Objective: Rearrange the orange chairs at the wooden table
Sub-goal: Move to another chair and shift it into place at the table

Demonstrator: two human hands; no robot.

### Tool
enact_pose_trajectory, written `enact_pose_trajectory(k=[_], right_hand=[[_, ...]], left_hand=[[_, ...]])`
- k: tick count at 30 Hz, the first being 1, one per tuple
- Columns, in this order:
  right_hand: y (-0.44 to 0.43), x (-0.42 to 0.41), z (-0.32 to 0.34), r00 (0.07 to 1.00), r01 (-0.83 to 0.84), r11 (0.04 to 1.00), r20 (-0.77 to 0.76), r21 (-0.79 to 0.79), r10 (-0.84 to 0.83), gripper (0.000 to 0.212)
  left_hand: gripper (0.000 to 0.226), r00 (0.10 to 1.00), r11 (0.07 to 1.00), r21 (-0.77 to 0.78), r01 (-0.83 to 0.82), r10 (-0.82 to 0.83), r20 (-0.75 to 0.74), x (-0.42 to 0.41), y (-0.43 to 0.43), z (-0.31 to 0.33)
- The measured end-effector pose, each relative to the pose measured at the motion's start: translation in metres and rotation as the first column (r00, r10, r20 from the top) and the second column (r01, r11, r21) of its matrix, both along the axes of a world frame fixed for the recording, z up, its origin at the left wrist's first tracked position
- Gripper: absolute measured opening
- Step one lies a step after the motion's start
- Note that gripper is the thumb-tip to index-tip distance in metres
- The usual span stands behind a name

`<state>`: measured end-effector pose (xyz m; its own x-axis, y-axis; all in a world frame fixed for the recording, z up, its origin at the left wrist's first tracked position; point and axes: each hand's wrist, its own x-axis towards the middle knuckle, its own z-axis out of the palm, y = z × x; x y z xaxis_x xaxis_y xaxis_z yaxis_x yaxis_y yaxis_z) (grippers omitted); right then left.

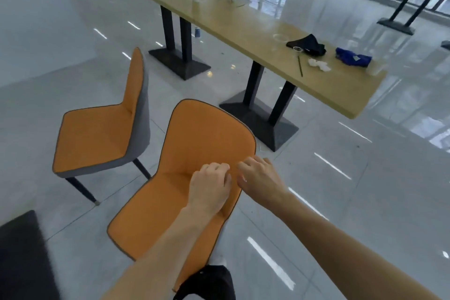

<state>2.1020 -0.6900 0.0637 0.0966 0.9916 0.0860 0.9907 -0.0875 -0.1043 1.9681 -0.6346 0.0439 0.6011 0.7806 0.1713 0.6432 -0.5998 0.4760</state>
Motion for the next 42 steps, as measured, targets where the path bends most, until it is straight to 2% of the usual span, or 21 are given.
enact_pose_trajectory(k=[5, 10, 15, 20, 27, 32, 36, 39, 42], right_hand=[[0.084, 0.048, -0.012, 0.990, -0.141, 0.990, 0.004, -0.014, 0.141, 0.017], [0.182, 0.094, -0.020, 0.955, -0.296, 0.953, 0.020, -0.060, 0.297, 0.019], [0.250, 0.112, -0.028, 0.866, -0.493, 0.860, 0.024, -0.128, 0.500, 0.019], [0.304, 0.105, -0.027, 0.716, -0.693, 0.712, -0.003, -0.113, 0.698, 0.007], [0.352, 0.077, -0.050, 0.404, -0.904, 0.398, -0.011, -0.153, 0.915, 0.008], [0.376, 0.062, -0.068, 0.143, -0.973, 0.127, -0.070, -0.193, 0.987, 0.016], [0.385, 0.073, -0.071, -0.086, -0.987, -0.103, -0.138, -0.120, 0.987, 0.017], [0.394, 0.087, -0.072, -0.288, -0.953, -0.300, -0.189, -0.036, 0.939, 0.013], [0.408, 0.099, -0.076, -0.463, -0.878, -0.479, -0.264, 0.004, 0.846, 0.014]], left_hand=[[0.033, 0.992, 0.992, -0.013, -0.125, 0.125, 0.013, 0.044, 0.066, -0.008], [0.033, 0.953, 0.950, -0.107, -0.294, 0.300, 0.049, 0.086, 0.144, -0.020], [0.032, 0.886, 0.877, -0.192, -0.441, 0.460, 0.067, 0.101, 0.191, -0.020], [0.025, 0.793, 0.793, -0.166, -0.586, 0.603, 0.085, 0.098, 0.209, -0.012], [0.018, 0.548, 0.540, -0.159, -0.826, 0.836, -0.009, 0.096, 0.194, -0.022], [0.018, 0.276, 0.254, -0.169, -0.952, 0.953, -0.123, 0.109, 0.176, -0.030], [0.018, 0.039, 0.011, -0.178, -0.984, 0.988, -0.149, 0.147, 0.167, -0.018], [0.021, -0.071, -0.103, -0.191, -0.976, 0.984, -0.165, 0.187, 0.167, -0.013], [0.038, -0.154, -0.192, -0.199, -0.961, 0.970, -0.190, 0.224, 0.167, -0.019]])
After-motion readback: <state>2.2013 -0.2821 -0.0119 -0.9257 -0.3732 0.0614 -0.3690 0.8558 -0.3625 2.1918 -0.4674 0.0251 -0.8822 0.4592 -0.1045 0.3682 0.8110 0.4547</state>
